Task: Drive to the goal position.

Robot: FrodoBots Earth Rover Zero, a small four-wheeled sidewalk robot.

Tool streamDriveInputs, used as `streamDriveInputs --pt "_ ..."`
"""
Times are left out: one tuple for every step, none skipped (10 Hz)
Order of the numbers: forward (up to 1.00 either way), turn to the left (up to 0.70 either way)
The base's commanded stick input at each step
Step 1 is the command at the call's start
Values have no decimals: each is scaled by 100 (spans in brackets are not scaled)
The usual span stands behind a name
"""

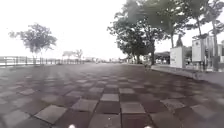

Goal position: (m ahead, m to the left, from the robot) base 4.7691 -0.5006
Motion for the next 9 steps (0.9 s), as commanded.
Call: streamDriveInputs --pt "70 0" --pt "70 0" --pt "70 0" --pt "70 0" --pt "70 0" --pt "70 0" --pt "70 0" --pt "70 0" --pt "70 0"
